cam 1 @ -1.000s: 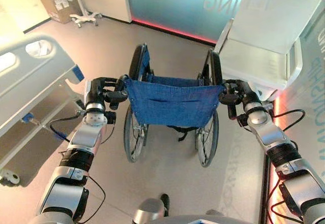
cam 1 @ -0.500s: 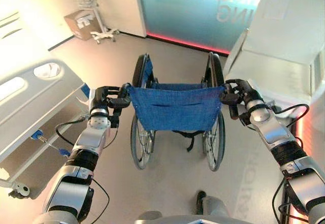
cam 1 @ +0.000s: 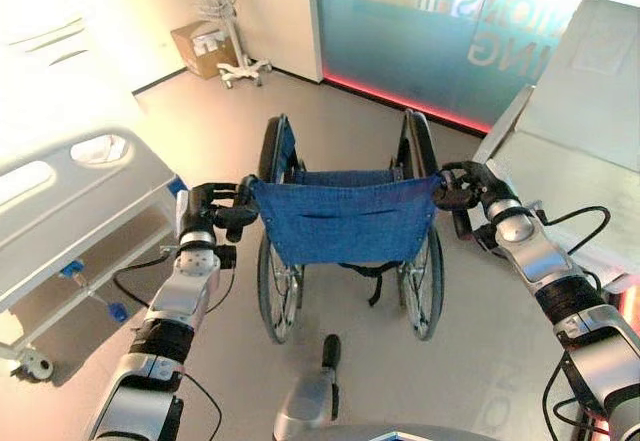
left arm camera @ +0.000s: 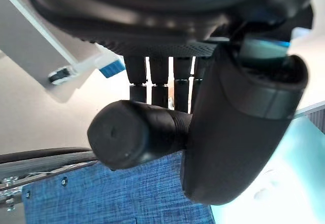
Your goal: Push the wheelchair next to the bed
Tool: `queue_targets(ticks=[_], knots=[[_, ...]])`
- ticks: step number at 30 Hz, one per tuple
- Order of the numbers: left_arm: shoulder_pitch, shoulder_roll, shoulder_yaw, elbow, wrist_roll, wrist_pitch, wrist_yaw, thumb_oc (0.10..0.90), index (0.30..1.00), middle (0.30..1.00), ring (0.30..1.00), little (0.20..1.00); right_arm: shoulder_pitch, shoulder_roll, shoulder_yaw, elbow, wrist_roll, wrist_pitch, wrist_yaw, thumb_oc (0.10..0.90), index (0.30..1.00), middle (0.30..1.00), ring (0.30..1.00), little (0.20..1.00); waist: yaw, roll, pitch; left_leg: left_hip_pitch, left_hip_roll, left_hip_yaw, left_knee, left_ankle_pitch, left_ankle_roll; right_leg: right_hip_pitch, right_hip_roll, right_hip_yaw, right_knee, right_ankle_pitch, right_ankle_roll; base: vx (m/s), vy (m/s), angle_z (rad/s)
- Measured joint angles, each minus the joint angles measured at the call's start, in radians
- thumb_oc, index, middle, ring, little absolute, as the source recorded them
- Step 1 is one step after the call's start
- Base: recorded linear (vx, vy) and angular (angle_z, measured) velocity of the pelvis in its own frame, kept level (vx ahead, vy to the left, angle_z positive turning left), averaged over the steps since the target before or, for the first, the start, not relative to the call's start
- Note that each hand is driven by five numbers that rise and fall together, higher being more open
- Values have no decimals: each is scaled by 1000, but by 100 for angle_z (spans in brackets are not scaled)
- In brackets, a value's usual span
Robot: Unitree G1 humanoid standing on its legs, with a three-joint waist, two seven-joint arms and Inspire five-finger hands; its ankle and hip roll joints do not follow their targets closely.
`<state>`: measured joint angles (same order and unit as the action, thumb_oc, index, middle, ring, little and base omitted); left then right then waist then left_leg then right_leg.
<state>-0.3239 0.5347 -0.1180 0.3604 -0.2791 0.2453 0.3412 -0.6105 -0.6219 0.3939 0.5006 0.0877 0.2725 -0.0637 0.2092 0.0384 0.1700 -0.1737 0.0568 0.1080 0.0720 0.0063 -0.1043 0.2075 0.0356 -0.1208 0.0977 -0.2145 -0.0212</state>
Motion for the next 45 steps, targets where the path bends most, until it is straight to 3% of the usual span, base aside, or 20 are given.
queue_targets(ticks=[1, 3, 4, 5, 8, 10, 13, 16, 18, 19, 21, 24, 26, 27, 29, 31, 35, 39, 41, 45], knots=[[0, 3, 2, -3, 0, 0, 0, 400, 300, 300, 300, 300, -3, 0, 0, -1, 0, -2, 0, 400, 300, 300, 300, 300, 1, 0, 0, 29, -9, -9, 0, 0, 0, -2, -5, 12, 29, -27, 9, 426, 134, -25], [-15, 11, 17, 0, 3, 0, -7, 400, 300, 300, 300, 300, -13, 14, -8, -4, -1, -5, 0, 400, 300, 300, 300, 300, 7, -27, 3, 66, -53, -7, -4, 62, 81, -1, -50, 31, 93, -97, 45, 441, 194, -28], [-24, 12, 17, 1, 8, 0, -12, 400, 300, 300, 300, 300, -13, 18, -17, 3, -2, -7, 0, 400, 300, 300, 300, 300, 9, -30, 2, 80, -57, 16, -8, 81, 112, 2, -67, 13, 127, -112, 65, 457, 205, -23], [-43, 13, 10, 19, 10, 2, -18, 400, 300, 300, 300, 300, -10, 28, -28, 7, -7, -11, -2, 400, 300, 300, 300, 300, 2, -28, 5, 108, -55, 49, -6, 120, 169, -13, -93, -79, 211, -121, 83, 367, 124, -6], [-64, 28, 8, 9, 34, 3, -29, 400, 300, 300, 300, 300, 3, 42, -52, 8, -14, -7, -2, 400, 300, 300, 300, 300, 17, -62, 1, 146, -76, 78, 10, 49, 185, -60, -168, -164, 375, -89, 137, 391, 83, -21], [-78, 30, 8, 0, 39, 1, -30, 400, 300, 300, 300, 300, 17, 49, -73, 4, -14, -10, -2, 400, 300, 300, 300, 300, 29, -84, 0, 165, -90, 101, 6, 30, 204, -78, -210, -188, 428, -86, 129, 293, -57, -28], [-144, 30, -3, 58, 41, 0, -30, 400, 300, 300, 300, 300, -35, 50, -64, 42, -11, -13, -1, 400, 300, 300, 300, 300, 24, -54, 5, 199, -94, 55, -21, 7, 221, -145, -235, -195, 317, -97, 123, 327, -139, -28], [-192, 31, -26, 128, 41, 0, -30, 400, 300, 300, 300, 300, -61, 50, -55, 63, -9, -16, -2, 400, 300, 300, 300, 300, -29, -31, 13, 224, -114, -21, -32, -4, 229, -260, -247, -184, 205, -47, 170, 393, -264, 29], [-210, 30, -34, 148, 41, -1, -33, 400, 300, 300, 300, 300, -60, 49, -52, 65, -2, -12, -1, 400, 300, 300, 300, 300, -70, -35, 12, 244, -135, -72, -37, -20, 223, -332, -254, -151, 129, 50, 191, 457, -358, 82], [-210, 31, -34, 151, 41, -2, -37, 400, 300, 300, 300, 300, -54, 47, -53, 56, -2, -9, -2, 400, 300, 300, 300, 300, -112, -45, 9, 250, -154, -110, -38, -25, 219, -358, -269, -124, 42, 135, 208, 339, -336, 89], [-204, 28, -36, 150, 40, -3, -39, 400, 300, 300, 300, 300, -51, 42, -56, 42, -2, 3, -2, 400, 300, 300, 300, 300, -143, -55, 9, 257, -179, -153, -16, -53, 214, -390, -292, -92, -34, 210, 200, 381, -461, 74], [-199, 15, -42, 146, 40, -3, -41, 400, 300, 300, 300, 300, -47, 18, -54, 29, -2, 14, 2, 400, 300, 300, 300, 300, -154, -64, 9, 243, -195, -202, 82, -129, 194, -385, -282, -82, 2, 219, 194, 409, -440, 62], [-179, 1, -32, 126, 40, -3, -43, 400, 300, 300, 300, 300, -43, 5, -53, -1, -2, 52, 4, 400, 300, 300, 300, 300, -161, -72, 8, 250, -186, -230, 128, -173, 167, -352, -262, -90, 53, 241, 167, 401, -390, 70], [-154, -3, -24, 102, 41, 2, -43, 400, 300, 300, 300, 300, -39, -6, -44, -9, -1, 64, 12, 400, 300, 300, 300, 300, -163, -72, 8, 261, -152, -197, 132, -183, 148, -332, -257, -118, 78, 264, 134, 384, -351, 61], [-136, -17, -20, 84, 42, 1, -40, 400, 300, 300, 300, 300, -35, -22, -33, -3, -1, 62, 25, 400, 300, 300, 300, 300, -164, -54, 8, 263, -94, -113, 141, -186, 136, -307, -220, -159, 105, 223, 104, 382, -365, 73], [-142, -37, -23, 85, 42, -1, -34, 400, 300, 300, 300, 300, -40, -31, -34, 28, -3, 35, 31, 400, 300, 300, 300, 300, -157, -57, 4, 233, -50, -42, 196, -169, 97, -292, -207, -202, 137, 157, 73, 316, -330, 79], [-129, -58, -47, 91, 51, 0, -32, 400, 300, 300, 300, 300, -46, -36, -27, 89, -23, 2, 32, 400, 300, 300, 300, 300, -124, -66, 8, 160, -4, 10, 336, -147, 62, -226, -186, -283, 111, 116, 28, 193, -184, 44], [-85, -83, -52, 67, 50, -10, -27, 400, 300, 300, 300, 300, -50, -34, -25, 126, -79, -16, 35, 400, 300, 300, 300, 300, -101, -70, 9, 121, -48, 40, 203, -143, 60, -141, -166, -306, 8, 115, 34, 176, -70, 22], [-41, -92, -51, 31, 50, -10, -21, 400, 300, 300, 300, 300, -49, -36, -26, 140, -92, -17, 35, 400, 300, 300, 300, 300, -68, -47, 0, 76, -54, 40, 107, -110, 21, -100, -127, -304, -44, 118, 31, 309, -60, -11], [18, -92, -42, -28, 50, -17, -22, 400, 300, 300, 300, 300, -45, -27, -27, 172, -113, -35, 35, 400, 300, 300, 300, 300, -9, -11, -15, 29, -39, 39, -3, -11, 8, -25, -62, -304, -102, 101, 15, 310, -32, -33]])
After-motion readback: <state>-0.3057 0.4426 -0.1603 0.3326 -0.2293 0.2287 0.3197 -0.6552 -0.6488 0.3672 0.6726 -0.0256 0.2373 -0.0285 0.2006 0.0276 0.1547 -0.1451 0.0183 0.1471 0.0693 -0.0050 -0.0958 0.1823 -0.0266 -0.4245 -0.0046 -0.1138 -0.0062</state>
